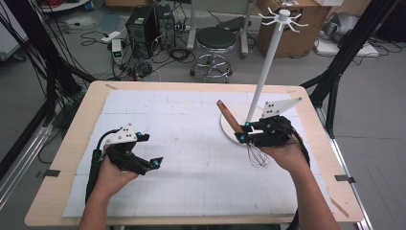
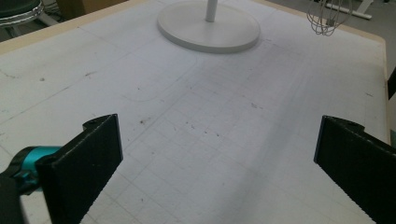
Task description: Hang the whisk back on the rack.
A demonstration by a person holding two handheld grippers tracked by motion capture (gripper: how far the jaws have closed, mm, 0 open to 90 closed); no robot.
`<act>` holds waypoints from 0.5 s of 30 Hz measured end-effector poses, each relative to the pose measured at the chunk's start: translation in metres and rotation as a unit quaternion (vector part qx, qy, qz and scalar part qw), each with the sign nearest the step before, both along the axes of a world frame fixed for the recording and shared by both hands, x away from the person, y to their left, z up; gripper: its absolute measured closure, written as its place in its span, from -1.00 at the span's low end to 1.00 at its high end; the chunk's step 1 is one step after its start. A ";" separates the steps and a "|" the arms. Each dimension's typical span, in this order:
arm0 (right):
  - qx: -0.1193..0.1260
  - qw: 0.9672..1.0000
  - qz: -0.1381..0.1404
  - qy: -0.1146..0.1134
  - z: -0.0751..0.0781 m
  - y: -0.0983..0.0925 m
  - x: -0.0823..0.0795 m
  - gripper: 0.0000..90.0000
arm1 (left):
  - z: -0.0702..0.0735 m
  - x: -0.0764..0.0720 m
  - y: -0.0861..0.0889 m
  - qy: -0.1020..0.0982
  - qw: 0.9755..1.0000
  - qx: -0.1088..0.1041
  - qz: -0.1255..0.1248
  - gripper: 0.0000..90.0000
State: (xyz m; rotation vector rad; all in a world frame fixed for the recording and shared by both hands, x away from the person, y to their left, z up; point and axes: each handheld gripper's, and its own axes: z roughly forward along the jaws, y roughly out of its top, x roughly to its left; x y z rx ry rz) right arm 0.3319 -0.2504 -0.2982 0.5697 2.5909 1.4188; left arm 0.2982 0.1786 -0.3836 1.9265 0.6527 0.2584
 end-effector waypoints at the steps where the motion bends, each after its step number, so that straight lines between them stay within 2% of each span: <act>1: -0.001 1.000 0.002 -0.004 0.002 -0.001 0.000 0.53 | 0.000 0.000 0.000 0.000 1.000 0.000 -0.001 -0.96; 5: 0.006 1.000 0.005 -0.013 0.009 -0.004 0.001 0.53 | 0.000 0.000 0.001 0.000 1.000 -0.001 0.001 -0.96; 10: 0.042 0.999 0.001 -0.021 0.019 -0.015 0.001 0.53 | 0.000 -0.001 0.002 0.001 1.000 -0.003 0.004 -0.96; 15: 0.059 0.998 -0.011 -0.032 0.029 -0.029 0.004 0.53 | 0.000 0.000 0.003 -0.001 1.000 -0.004 0.003 -0.96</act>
